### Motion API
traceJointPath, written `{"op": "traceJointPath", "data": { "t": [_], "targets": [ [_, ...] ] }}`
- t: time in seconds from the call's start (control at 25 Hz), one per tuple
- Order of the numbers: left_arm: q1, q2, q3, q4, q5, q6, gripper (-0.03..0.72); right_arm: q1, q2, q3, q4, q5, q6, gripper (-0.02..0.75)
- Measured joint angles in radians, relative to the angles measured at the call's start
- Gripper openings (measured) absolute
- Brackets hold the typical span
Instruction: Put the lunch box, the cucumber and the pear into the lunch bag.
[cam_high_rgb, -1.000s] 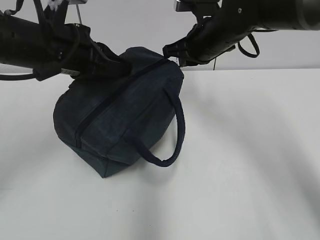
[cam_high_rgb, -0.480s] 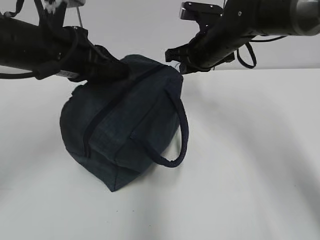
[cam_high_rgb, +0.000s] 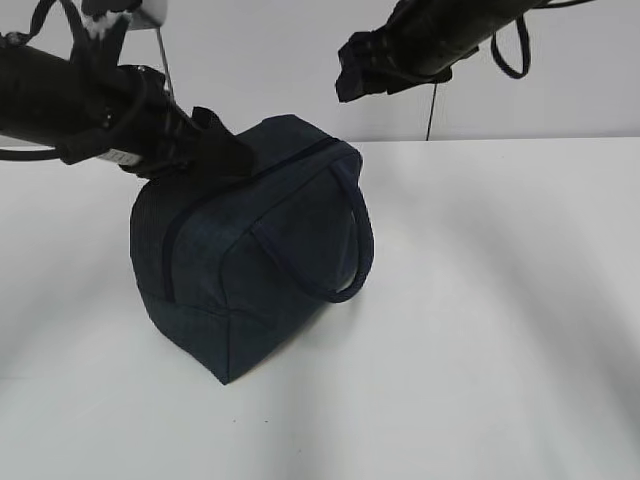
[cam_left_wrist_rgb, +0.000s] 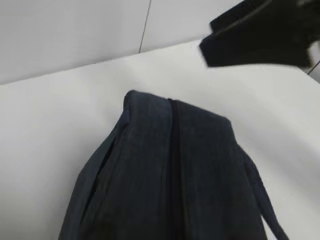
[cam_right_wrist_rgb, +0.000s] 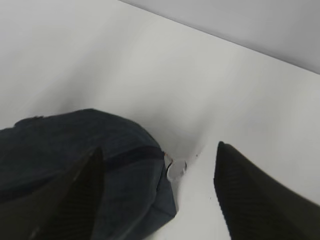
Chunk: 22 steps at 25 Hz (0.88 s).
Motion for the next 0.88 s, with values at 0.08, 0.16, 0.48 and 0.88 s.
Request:
{"op": "traceJointPath", "data": {
  "t": [0.08, 0.16, 0.48, 0.88],
  "targets": [
    [0.018, -0.026, 0.0, 0.121, 0.053, -0.112, 0.403, 0.0, -0.038, 0.0, 0.0, 0.069, -0.004, 0.536],
    [0.022, -0.062, 0.0, 0.31, 0.094, -0.242, 0.372, 0.002, -0.069, 0.0, -0.014, 0.164, 0.012, 0.531],
    [0.028, -0.261, 0.0, 0.814, 0.246, -0.737, 0.329, 0.011, -0.137, 0.035, -0.181, 0.452, 0.218, 0.499],
    [0.031, -0.499, 0.021, 0.857, 0.358, -0.861, 0.329, 0.023, -0.433, 0.335, -0.233, 0.498, 0.3, 0.498]
  ]
}}
